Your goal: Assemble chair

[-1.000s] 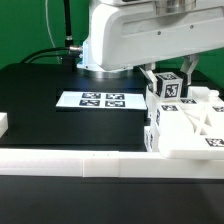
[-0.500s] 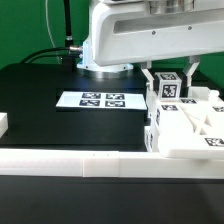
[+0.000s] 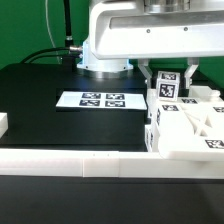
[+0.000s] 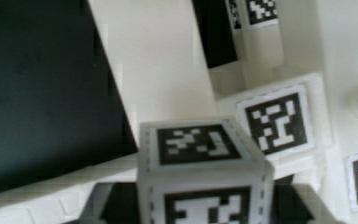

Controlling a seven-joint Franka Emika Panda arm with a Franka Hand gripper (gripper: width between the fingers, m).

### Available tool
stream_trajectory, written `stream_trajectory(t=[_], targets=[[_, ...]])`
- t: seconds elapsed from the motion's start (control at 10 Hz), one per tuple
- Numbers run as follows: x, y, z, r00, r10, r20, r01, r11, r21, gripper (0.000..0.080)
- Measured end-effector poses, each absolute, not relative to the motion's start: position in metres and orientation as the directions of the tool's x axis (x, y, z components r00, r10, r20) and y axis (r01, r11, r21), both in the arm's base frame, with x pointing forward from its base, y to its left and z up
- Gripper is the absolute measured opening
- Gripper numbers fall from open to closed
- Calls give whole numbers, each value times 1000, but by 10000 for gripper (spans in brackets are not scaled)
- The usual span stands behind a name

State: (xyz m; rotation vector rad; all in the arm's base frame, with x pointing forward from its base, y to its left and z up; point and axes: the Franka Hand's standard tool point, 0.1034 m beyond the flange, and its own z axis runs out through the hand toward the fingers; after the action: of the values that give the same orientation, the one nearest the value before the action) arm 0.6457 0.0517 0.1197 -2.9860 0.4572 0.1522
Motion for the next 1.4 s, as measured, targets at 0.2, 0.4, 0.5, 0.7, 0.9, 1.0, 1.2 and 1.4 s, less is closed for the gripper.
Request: stream_trajectory(t=[0.2,0.4,0.5,0.7,0.9,1.0,1.2,1.4], targets=[[647,51,120,904,-409,-124,-421,-903,-87,285],[647,51,120,847,-515,-131,-527,-847,-73,285],[648,50,120,814,-566,-132,-577,-814,-66,285],[646,50,121,740,-661,-125,-671,-739,-59,285],[643,53,123,670,-733,-119,-741,-669,-50,285],[644,53,123,608,-786,-112,-793,-607,-48,285],[647,51,123,499,-860,-107,-867,-497,-44,285],[648,51,123,439,-892,-109,-898,-437,-45,319]])
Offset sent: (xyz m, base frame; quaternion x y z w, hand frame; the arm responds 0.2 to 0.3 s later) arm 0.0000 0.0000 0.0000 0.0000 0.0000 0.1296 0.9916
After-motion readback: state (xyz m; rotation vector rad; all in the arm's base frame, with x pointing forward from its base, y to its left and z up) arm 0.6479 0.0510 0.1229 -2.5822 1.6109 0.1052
